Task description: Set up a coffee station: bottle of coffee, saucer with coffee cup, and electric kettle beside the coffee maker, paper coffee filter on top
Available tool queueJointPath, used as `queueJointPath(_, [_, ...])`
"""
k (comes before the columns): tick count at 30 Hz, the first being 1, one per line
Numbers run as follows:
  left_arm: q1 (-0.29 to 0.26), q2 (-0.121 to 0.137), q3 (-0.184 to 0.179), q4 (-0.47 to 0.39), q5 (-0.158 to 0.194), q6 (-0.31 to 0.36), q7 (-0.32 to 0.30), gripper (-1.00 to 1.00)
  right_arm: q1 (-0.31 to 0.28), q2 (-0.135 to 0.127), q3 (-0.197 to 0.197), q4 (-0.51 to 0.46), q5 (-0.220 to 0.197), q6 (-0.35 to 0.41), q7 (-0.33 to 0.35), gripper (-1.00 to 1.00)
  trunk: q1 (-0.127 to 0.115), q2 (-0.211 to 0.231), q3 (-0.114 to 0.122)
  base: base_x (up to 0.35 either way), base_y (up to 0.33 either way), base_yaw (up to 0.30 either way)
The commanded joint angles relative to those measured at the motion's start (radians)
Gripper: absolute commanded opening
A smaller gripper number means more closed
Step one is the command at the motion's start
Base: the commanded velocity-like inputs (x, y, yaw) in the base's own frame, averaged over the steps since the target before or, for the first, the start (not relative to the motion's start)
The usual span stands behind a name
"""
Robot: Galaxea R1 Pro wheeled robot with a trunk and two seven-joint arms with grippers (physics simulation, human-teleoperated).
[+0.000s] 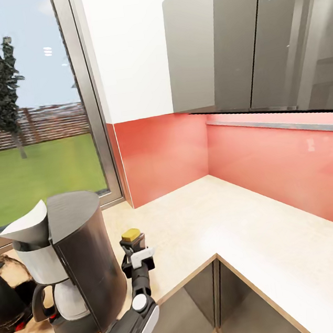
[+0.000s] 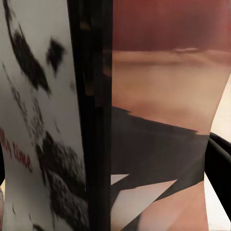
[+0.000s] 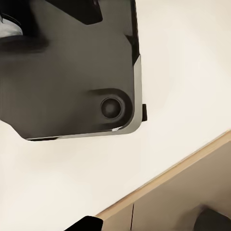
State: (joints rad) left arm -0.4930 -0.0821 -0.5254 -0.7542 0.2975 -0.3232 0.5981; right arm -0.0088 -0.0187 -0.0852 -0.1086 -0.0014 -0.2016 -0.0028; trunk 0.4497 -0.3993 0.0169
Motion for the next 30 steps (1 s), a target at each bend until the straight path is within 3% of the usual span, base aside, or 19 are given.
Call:
queueJointPath(1, [-0.001,0.001,-0.006,0.002,0.009,-0.007,0.005,-1.00,0.000,0.000,-0.007,0.001,0.000,-0.004,0.001,1.00,0.000,-0.001,0.000,0.000,0.000,0.000])
queueJointPath(11, [-0.001,0.001,-0.006,0.007,0.009,-0.010,0.005,-1.00,0.000,0.000,-0.007,0.001,0.000,-0.004,0.001,1.00,0.000,-0.001,0.000,0.000,0.000,0.000])
queueJointPath(12, [-0.001,0.001,-0.006,0.007,0.009,-0.010,0.005,1.00,0.000,0.000,-0.007,0.001,0.000,-0.004,0.001,1.00,0.000,-0.001,0.000,0.000,0.000,0.000])
queueJointPath(30, [-0.001,-0.001,-0.007,0.007,0.013,-0.018,0.005,1.00,0.000,0.000,-0.007,0.002,0.000,-0.004,0.001,1.00,0.000,-0.001,0.000,0.000,0.000,0.000])
